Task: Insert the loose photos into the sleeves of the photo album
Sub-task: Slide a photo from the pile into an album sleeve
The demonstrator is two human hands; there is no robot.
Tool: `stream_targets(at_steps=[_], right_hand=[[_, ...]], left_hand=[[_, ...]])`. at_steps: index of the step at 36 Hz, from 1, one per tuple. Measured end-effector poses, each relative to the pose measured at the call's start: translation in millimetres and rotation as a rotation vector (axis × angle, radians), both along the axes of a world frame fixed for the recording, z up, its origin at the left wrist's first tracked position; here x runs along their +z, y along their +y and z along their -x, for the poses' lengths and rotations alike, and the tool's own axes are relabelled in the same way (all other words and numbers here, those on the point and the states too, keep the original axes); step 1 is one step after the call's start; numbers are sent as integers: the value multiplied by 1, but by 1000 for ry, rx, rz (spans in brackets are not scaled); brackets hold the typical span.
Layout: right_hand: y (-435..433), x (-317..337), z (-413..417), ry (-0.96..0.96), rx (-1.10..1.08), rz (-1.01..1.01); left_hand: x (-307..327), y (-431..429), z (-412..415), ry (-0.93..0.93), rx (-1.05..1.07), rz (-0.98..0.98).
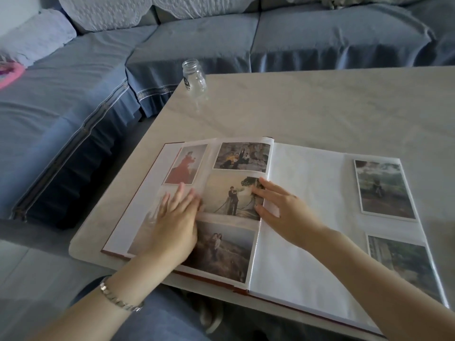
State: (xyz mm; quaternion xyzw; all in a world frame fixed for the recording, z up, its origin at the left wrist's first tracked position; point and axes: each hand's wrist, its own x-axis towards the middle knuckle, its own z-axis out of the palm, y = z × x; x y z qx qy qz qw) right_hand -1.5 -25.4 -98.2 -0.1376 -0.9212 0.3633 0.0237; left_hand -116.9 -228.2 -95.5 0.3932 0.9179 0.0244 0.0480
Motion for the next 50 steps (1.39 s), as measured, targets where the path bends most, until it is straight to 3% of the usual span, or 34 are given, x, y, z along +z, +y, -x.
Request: stream_targets(at_steps=[4, 9, 15, 18, 25, 30, 40, 43, 46, 50], right_hand=[[10, 8, -23, 15, 1, -42], [43, 13, -81, 9, -133, -113], [100, 8, -178, 20, -588, -322], [122, 11, -219, -83, -741, -338], [143, 5, -257, -451, -681, -517], [145, -30, -260, -219, -661, -678], [134, -26, -255, -150, -646, -704], [134, -24, -259, -88, -712, -679], [131, -11, -251, 145, -747, -760], [117, 10, -225, 453, -440, -782]], left_hand=[[18, 39, -16, -93, -10, -287], [35, 105, -52, -231, -104, -454], [41, 166, -99, -380, -213, -396], [39, 181, -114, -423, -254, -368], [30, 192, -129, -470, -236, -312], [30, 194, -128, -533, -194, -299], [33, 208, -139, -704, -159, -320], [36, 217, -146, -867, -120, -340], [45, 225, -154, -1109, -27, -293], [58, 232, -159, -1550, 167, -294]])
